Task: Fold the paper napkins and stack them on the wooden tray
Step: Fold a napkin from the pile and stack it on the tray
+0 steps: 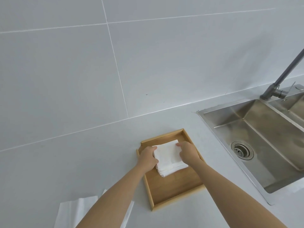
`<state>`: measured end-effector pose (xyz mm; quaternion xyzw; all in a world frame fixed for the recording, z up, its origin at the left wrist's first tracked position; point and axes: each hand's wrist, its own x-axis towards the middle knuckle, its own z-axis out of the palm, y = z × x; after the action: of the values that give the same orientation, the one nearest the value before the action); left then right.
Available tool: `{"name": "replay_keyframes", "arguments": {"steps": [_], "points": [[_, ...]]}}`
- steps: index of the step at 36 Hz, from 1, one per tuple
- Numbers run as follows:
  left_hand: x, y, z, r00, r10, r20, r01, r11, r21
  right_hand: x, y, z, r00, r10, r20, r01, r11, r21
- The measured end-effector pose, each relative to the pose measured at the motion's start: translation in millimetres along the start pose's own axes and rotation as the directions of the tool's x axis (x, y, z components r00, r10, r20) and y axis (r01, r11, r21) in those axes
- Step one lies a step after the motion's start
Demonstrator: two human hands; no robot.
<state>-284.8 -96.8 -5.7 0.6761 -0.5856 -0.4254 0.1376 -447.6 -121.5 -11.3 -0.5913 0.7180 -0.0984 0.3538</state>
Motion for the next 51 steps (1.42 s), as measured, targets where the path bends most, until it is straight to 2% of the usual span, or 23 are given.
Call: {"name": "replay_keyframes", "arguments": {"steps": [11,18,25,31,39,44,51], "points": [[9.4,-7.8,5.0,0.996,-0.034,0.084,0.020,0.987,0.159,3.7,7.3,4.4,0.994,0.005,0.109,0.019,0.977,-0.213],[6.8,-12.4,-9.8,0.998,0.040,0.047,-0.048,0.978,0.202,-1.8,-7.9,3.0,1.000,0.011,0.015,-0.007,0.972,-0.233],[-8.8,-32.6,-50.5,0.998,0.060,-0.025,-0.055,0.983,0.173,-16.2,-49.1,12.6,0.994,-0.112,-0.008,0.106,0.957,-0.268],[-32.7,-66.2,-81.3,0.998,0.029,-0.060,-0.020,0.990,0.142,-33.7,-79.1,40.1,0.980,-0.193,0.057,0.201,0.954,-0.222],[-67.3,-120.4,-105.3,0.999,-0.040,-0.017,0.042,0.988,0.147,-58.5,-101.4,84.8,0.951,-0.216,0.220,0.251,0.956,-0.148],[-80.5,-141.6,-103.4,0.995,-0.064,0.077,0.041,0.961,0.272,-78.7,-102.5,109.3,0.925,-0.207,0.318,0.252,0.961,-0.109],[-82.5,-146.1,-94.2,0.981,-0.022,0.190,-0.075,0.872,0.485,-102.6,-92.5,135.4,0.911,-0.163,0.379,0.240,0.957,-0.166]]}}
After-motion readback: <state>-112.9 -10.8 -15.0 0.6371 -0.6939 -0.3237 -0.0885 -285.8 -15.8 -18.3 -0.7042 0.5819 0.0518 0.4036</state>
